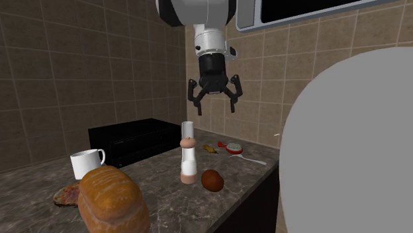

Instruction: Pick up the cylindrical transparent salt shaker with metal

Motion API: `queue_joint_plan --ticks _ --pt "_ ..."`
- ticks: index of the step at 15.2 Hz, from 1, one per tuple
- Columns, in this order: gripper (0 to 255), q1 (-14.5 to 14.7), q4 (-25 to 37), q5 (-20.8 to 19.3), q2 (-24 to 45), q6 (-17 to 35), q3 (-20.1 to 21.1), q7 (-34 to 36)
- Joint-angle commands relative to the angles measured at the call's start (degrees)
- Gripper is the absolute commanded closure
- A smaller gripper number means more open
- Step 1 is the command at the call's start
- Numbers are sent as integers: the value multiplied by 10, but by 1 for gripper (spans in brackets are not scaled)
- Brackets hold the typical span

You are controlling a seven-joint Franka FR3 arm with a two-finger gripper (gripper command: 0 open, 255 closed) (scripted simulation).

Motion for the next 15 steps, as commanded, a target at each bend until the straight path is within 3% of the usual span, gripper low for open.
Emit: queue_joint_plan --ticks 1,8,15 --pt "0 4 27 -2 44 17 6 8" --pt "0 20 146 -17 196 49 25 35" --pt "0 45 304 -40 353 47 33 57"
